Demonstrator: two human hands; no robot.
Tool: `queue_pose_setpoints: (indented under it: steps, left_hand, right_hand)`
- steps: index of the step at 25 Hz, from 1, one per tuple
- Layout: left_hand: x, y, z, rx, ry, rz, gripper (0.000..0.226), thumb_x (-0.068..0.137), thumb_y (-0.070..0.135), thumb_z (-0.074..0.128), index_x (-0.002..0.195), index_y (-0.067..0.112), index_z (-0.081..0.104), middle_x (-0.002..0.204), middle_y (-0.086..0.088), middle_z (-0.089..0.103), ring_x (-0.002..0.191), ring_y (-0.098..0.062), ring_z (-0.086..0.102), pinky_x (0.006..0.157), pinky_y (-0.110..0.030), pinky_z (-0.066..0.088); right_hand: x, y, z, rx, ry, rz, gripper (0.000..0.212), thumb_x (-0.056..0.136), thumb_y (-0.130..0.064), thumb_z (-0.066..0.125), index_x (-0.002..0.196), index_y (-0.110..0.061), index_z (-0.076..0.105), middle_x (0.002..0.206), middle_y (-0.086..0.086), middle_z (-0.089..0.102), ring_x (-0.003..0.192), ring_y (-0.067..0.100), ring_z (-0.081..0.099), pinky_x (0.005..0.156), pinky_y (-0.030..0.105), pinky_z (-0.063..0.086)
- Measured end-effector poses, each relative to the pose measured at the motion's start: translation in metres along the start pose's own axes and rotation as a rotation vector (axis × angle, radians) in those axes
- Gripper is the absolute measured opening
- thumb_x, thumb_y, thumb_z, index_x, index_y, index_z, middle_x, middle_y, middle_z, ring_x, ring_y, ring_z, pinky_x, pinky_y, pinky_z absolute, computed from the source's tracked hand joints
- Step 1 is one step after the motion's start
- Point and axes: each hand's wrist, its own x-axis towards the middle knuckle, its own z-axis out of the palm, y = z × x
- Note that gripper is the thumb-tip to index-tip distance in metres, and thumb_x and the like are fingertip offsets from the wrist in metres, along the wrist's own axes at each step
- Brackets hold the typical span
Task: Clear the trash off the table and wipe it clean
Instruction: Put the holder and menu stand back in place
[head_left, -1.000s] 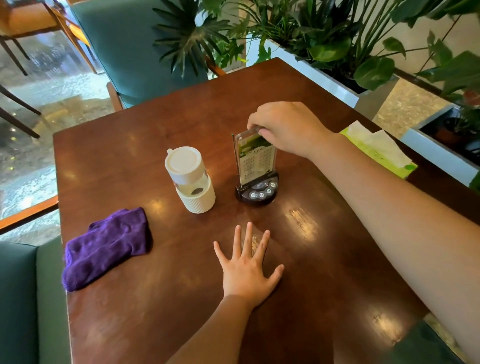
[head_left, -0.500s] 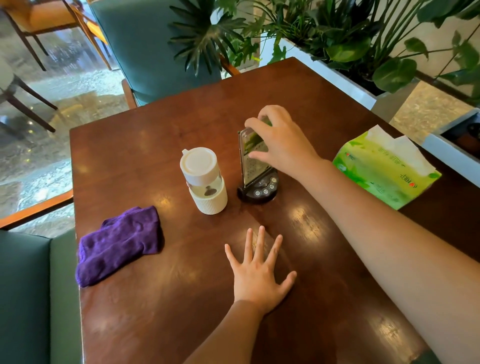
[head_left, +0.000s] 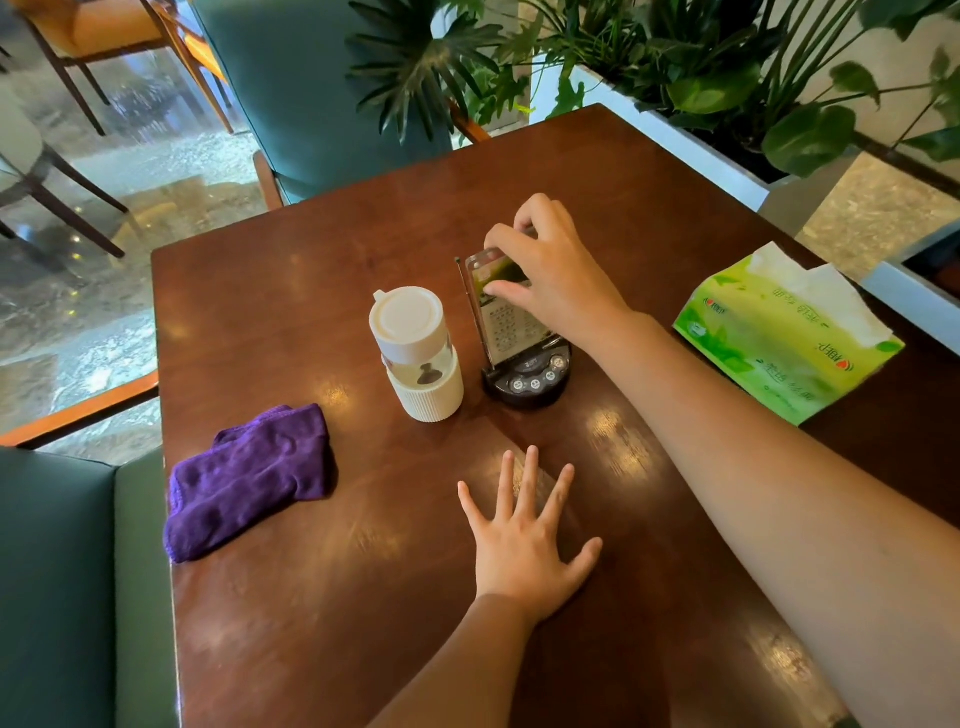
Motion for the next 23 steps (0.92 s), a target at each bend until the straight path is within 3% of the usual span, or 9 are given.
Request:
queue_pose_setpoints:
  steps: [5,12,15,17,19,23]
  left_hand:
    - [0.001,-0.001,0.002,-0.005,0.019,0.0,0.074,0.08,0.077,0.017,0.144,0.047,-0.005,0.158,0.002,-0.008,0.141,-0.024,-0.023,0.1,-0.064,-0.025]
    - [0.0,0.0,0.003,0.013,0.038,0.0,0.074,0.081,0.075,0.025,0.145,0.042,0.012,0.157,-0.002,0.01,0.144,-0.029,-0.001,0.104,-0.07,-0.004]
    - [0.0,-0.001,0.004,0.01,0.039,-0.001,0.074,0.081,0.076,0.023,0.145,0.043,0.009,0.158,-0.001,0.006,0.144,-0.028,-0.006,0.104,-0.068,-0.011]
    - [0.001,-0.002,0.004,0.007,0.037,0.0,0.074,0.08,0.077,0.019,0.145,0.045,0.002,0.158,0.001,-0.001,0.143,-0.026,-0.015,0.102,-0.065,-0.019]
    - [0.001,-0.002,0.004,0.005,0.028,-0.001,0.074,0.08,0.077,0.018,0.144,0.046,-0.002,0.158,0.002,-0.004,0.142,-0.025,-0.018,0.102,-0.065,-0.021]
    - [0.001,-0.004,0.005,0.018,0.02,-0.007,0.074,0.08,0.077,0.018,0.144,0.046,-0.003,0.158,0.003,-0.006,0.143,-0.024,-0.017,0.103,-0.067,-0.014]
  right_hand:
    - [0.005,0.002,0.004,0.076,0.022,0.018,0.025,0.08,-0.02,0.071,0.097,-0.009,0.056,0.101,0.016,0.044,0.096,0.026,0.042,0.075,0.039,0.051]
    - [0.018,0.004,0.006,0.092,-0.072,0.044,0.027,0.087,-0.021,0.062,0.112,-0.012,0.057,0.111,0.013,0.048,0.11,0.027,0.04,0.086,0.047,0.048]
    - [0.009,0.006,0.009,0.008,-0.1,0.054,0.044,0.091,-0.025,0.055,0.133,-0.022,0.044,0.139,0.012,0.042,0.136,0.028,0.025,0.107,0.054,0.03]
    - [0.001,0.007,0.01,-0.163,-0.127,0.047,0.058,0.093,-0.032,0.05,0.144,-0.03,0.023,0.154,0.009,0.021,0.143,0.028,0.008,0.111,0.058,0.014]
    - [-0.005,0.007,0.009,-0.253,-0.144,0.034,0.065,0.094,-0.036,0.047,0.146,-0.033,0.01,0.158,0.009,0.008,0.144,0.029,0.001,0.111,0.061,0.01]
    - [-0.033,0.02,-0.006,-0.265,0.0,0.124,0.062,0.091,-0.035,0.051,0.144,-0.029,0.022,0.154,0.012,0.021,0.142,0.03,0.014,0.109,0.061,0.016]
